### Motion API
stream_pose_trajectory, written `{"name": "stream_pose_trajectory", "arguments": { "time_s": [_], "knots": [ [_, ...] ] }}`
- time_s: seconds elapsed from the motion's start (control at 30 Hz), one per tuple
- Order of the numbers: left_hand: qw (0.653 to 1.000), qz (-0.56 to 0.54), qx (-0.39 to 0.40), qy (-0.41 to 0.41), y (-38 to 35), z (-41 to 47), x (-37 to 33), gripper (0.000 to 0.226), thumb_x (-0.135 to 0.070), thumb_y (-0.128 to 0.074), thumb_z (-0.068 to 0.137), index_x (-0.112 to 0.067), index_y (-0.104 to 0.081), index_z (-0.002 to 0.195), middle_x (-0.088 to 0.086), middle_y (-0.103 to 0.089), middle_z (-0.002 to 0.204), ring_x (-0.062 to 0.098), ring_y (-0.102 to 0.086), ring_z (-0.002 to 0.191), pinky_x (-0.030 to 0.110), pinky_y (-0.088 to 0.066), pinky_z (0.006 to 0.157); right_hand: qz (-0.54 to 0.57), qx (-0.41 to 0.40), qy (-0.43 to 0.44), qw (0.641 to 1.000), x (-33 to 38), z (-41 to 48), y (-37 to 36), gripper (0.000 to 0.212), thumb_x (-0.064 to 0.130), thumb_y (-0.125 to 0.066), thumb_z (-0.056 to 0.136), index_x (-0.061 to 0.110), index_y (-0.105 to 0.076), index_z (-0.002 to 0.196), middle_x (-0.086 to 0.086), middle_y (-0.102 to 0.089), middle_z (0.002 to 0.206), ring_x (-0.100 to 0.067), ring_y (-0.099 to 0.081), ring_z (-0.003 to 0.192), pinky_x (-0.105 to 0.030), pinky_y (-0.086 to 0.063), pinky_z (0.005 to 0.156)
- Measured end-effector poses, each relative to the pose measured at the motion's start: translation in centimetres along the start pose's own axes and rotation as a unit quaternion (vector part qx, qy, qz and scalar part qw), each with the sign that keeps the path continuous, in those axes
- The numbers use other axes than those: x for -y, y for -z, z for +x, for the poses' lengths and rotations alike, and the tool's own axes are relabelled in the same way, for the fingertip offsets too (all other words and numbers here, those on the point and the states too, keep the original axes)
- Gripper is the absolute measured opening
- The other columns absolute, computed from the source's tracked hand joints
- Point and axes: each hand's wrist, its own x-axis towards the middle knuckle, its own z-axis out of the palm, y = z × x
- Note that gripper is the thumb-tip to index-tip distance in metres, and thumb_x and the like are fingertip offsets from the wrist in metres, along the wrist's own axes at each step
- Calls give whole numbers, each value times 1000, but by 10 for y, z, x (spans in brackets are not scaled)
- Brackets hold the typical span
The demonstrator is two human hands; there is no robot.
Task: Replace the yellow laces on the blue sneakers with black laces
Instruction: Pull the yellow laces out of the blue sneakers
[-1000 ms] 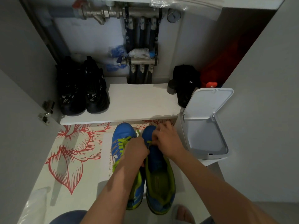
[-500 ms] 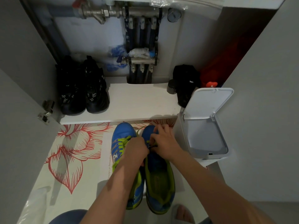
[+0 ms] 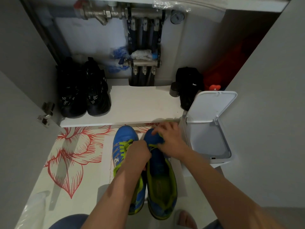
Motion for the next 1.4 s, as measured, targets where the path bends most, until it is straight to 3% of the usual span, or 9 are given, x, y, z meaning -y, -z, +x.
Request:
{"name": "stream_pose_trajectory", "arguments": {
  "time_s": [0.3, 0.43, 0.6, 0.83, 1.0, 1.1, 1.27, 1.33, 1.4],
  "knots": [
    [1000, -14, 11, 6, 2, 0, 1, 21, -18, -55, 91, -3, -61, 103, 13, -66, 107, 23, -64, 94, 26, -48, 75, -53, 45, 23, 997, 5, -6, -20, 19, 26, -63, 86, 11, -66, 97, -6, -47, 116, -24, -30, 115, -27, -20, 91],
    [999, -48, 14, 8, 1, 0, 3, 19, -18, -57, 90, -9, -53, 74, 6, -61, 75, 24, -66, 82, 27, -51, 72, -26, -25, -37, 999, -1, 1, -7, 9, 18, -61, 87, 11, -64, 91, -5, -57, 104, -22, -41, 104, -31, -37, 87],
    [996, -81, 33, 22, 1, 0, 4, 17, -18, -56, 92, -5, -57, 80, 9, -64, 73, 22, -68, 71, 28, -55, 68, 283, -185, -199, 920, -9, 7, 33, 8, 15, -52, 95, 15, -49, 88, 2, -55, 80, -15, -54, 78, -25, -42, 67],
    [987, -74, -110, -90, -12, 6, -1, 38, -13, -58, 88, -15, -52, 125, 9, -48, 126, 23, -52, 112, 30, -46, 89, 99, 40, -206, 973, -10, 1, 24, 13, 19, -53, 93, 7, -57, 97, -8, -61, 94, -25, -60, 92, -32, -47, 73],
    [977, 24, -131, -166, -27, 11, -4, 35, -11, -51, 91, -18, -54, 125, 4, -39, 131, 18, -38, 122, 30, -44, 93, 184, 193, -262, 928, 0, -8, 25, 21, 24, -59, 90, 4, -54, 85, -15, -58, 84, -32, -64, 77, -37, -54, 52],
    [978, 23, -147, -149, -31, 14, -2, 34, -13, -53, 92, -17, -53, 126, 5, -39, 131, 19, -39, 121, 31, -46, 91, 175, 311, -272, 893, 4, -14, 18, 25, 28, -64, 87, 7, -55, 98, -17, -59, 96, -29, -64, 76, -38, -56, 56],
    [976, 33, -156, -146, -37, 19, -2, 27, -19, -54, 94, -12, -56, 119, 5, -39, 130, 18, -39, 119, 27, -45, 90, 207, 296, -289, 886, 2, -14, 14, 12, 10, -58, 88, 1, -52, 91, -23, -57, 90, -41, -66, 86, -45, -58, 63],
    [977, -81, -162, -115, -39, 21, -3, 19, -17, -55, 93, -8, -62, 108, 7, -45, 122, 22, -44, 114, 29, -43, 89, 217, 292, -292, 884, -2, -14, 15, 9, 8, -57, 88, 1, -52, 88, -20, -57, 83, -41, -67, 83, -45, -58, 64],
    [925, -351, -142, -20, -31, 23, -1, 11, -10, -52, 93, -7, -62, 94, 10, -55, 103, 23, -54, 96, 29, -44, 76, 221, 285, -294, 885, -5, -16, 15, 9, 8, -57, 88, 0, -53, 85, -19, -58, 78, -42, -67, 82, -49, -58, 70]
  ]
}}
